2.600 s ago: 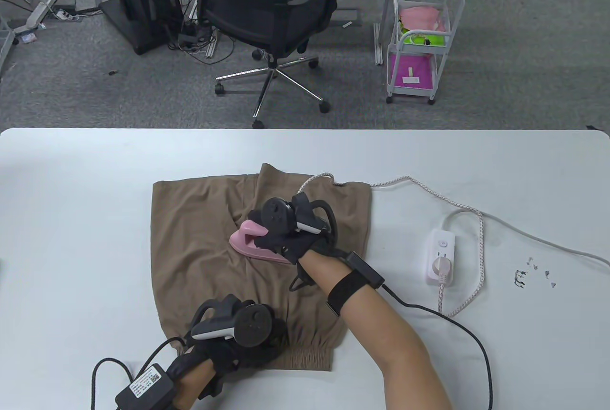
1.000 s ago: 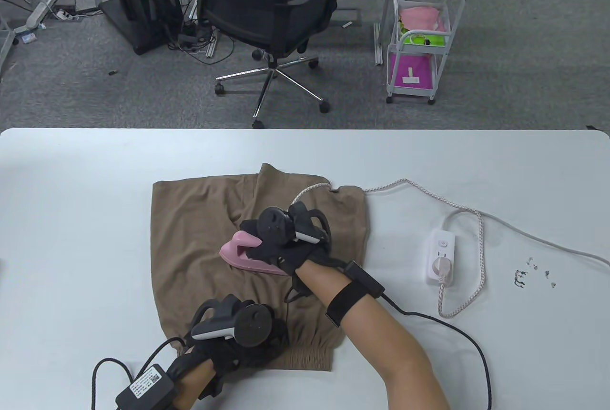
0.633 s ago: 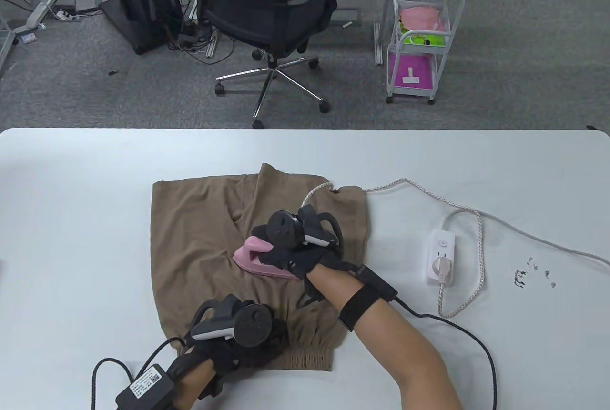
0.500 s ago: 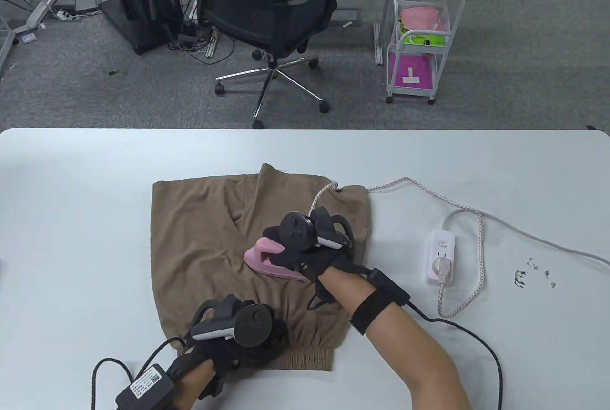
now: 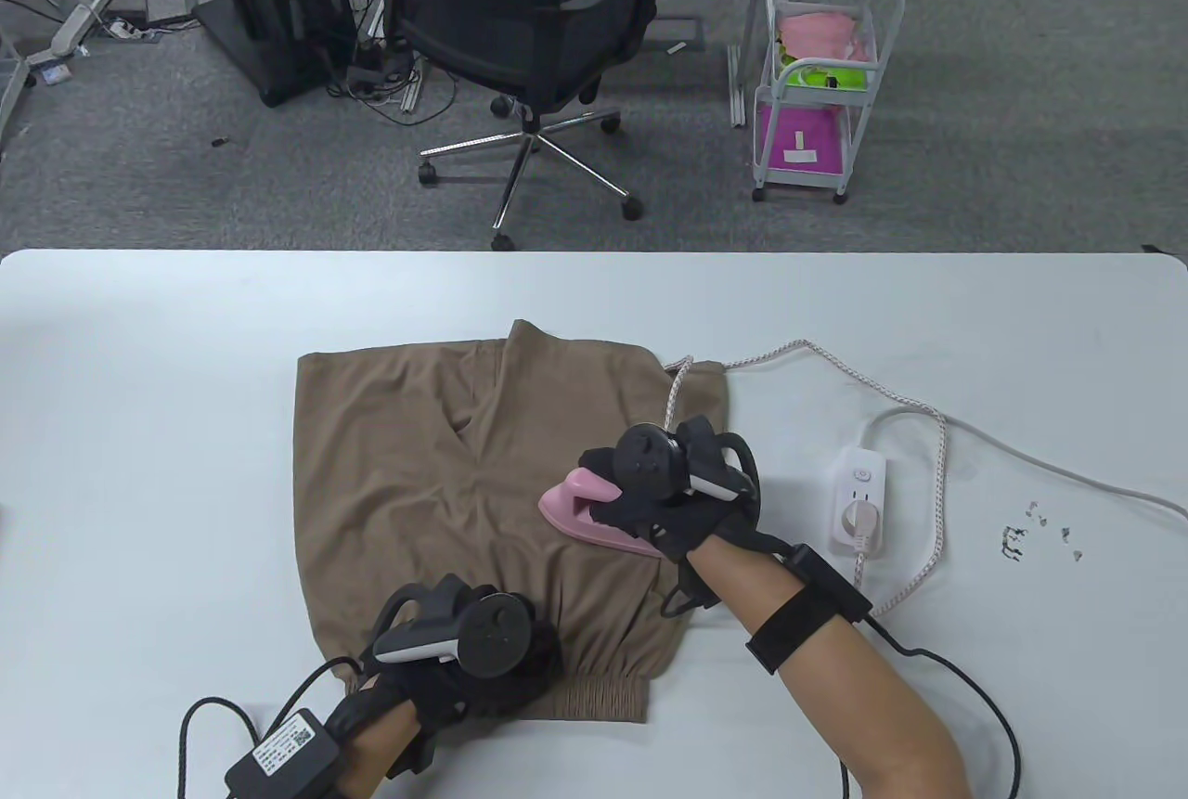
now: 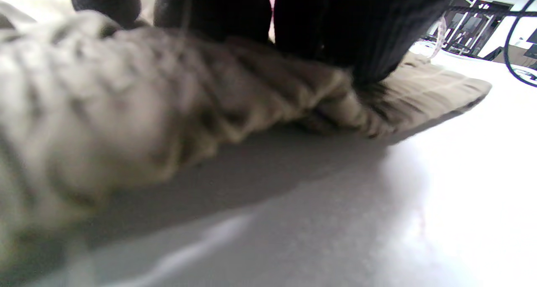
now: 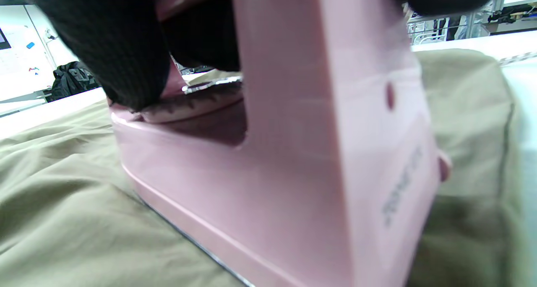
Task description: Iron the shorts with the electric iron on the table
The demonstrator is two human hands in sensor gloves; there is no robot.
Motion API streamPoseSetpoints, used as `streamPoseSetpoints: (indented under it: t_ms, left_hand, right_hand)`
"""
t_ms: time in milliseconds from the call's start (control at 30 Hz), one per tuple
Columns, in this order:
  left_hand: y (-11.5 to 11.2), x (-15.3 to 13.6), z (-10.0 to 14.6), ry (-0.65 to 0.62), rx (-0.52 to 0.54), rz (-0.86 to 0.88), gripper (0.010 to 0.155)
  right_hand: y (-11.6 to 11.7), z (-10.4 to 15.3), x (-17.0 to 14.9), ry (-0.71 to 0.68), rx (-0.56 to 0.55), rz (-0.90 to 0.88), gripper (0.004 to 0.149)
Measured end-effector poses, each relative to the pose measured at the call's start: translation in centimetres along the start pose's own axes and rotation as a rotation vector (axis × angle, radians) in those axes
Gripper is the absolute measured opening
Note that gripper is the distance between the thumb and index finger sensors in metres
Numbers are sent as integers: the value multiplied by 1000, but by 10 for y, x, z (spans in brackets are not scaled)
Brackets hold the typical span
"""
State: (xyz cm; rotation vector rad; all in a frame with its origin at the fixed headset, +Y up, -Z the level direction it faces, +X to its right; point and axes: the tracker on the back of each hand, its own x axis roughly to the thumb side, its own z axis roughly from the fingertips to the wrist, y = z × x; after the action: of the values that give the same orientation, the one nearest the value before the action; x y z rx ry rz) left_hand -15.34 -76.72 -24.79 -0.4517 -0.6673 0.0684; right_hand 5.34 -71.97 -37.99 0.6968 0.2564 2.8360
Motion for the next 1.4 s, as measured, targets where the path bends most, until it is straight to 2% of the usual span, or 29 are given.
streamPoseSetpoints:
  t_ms: [267,567,833,1067,1400]
  left_hand:
    - [0,0,0,-2,-1,1,59]
    - [0,1,0,-2,-1,3,59]
    - [0,0,0,-1,-1,4,60]
    - [0,1,0,0,-2,4,60]
    - [0,1,0,2,-1,1,59]
  right_hand:
    - [3,-14,17,-8,-7,-36,57]
    - [11,-40,64,-90,-13,-89,58]
    - [18,-43,94,-142,59,-45,59]
    - [16,-31,81,-114,67,-36,57]
    - [12,8,39,-49,50,-27,56]
